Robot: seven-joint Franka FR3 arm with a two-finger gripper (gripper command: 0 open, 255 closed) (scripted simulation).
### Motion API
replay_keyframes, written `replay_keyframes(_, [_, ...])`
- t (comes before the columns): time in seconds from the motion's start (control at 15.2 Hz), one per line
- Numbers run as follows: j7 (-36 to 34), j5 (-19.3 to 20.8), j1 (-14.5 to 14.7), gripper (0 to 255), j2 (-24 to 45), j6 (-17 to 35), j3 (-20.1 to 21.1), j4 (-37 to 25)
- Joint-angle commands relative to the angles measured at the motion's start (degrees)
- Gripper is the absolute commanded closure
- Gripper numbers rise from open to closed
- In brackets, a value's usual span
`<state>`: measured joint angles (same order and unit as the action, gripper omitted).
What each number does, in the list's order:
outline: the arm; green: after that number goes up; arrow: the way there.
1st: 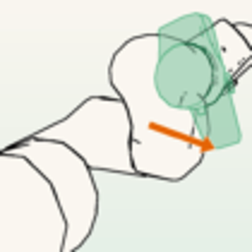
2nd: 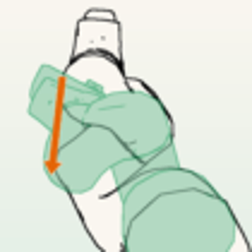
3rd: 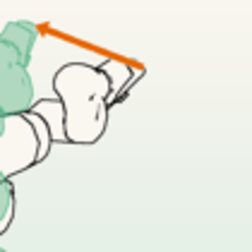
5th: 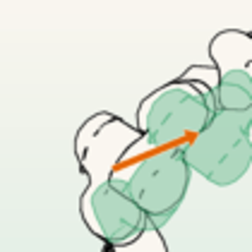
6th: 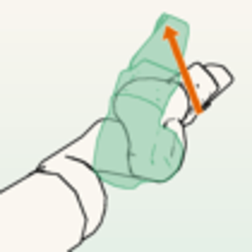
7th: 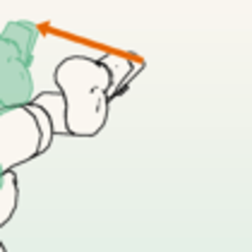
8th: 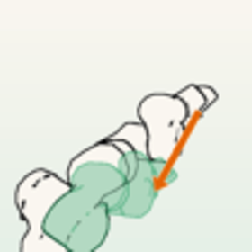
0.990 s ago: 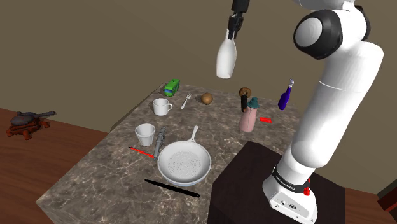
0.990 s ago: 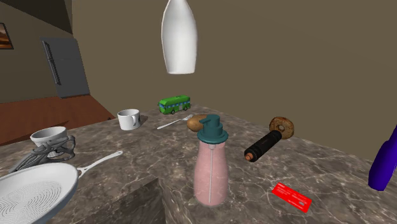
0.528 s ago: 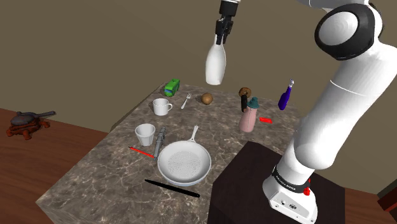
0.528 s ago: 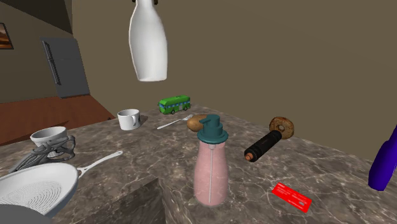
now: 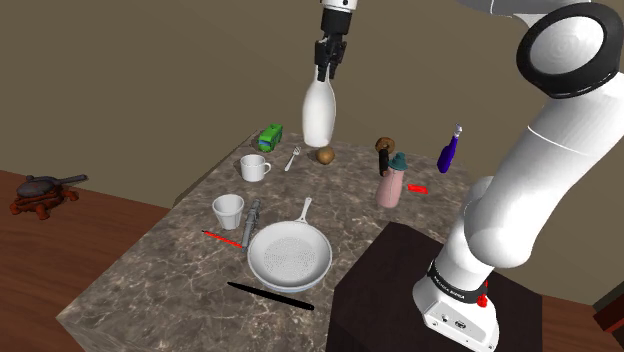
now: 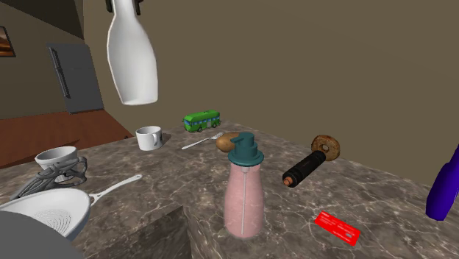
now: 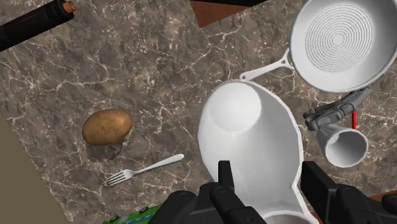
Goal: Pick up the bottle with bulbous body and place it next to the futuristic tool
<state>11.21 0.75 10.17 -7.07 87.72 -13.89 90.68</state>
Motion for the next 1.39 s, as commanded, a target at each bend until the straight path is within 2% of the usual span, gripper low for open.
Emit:
replay_keyframes(0.0, [-3.4,0.0,1.4,255,0.0,1.0,1.9,0.9])
replay_keyframes(0.66, [-16.4,-0.2,7.1,255,3.1,5.0,9.2,1.9])
replay_keyframes(1.32, [-28.5,0.4,13.1,255,12.0,7.2,15.2,-4.6])
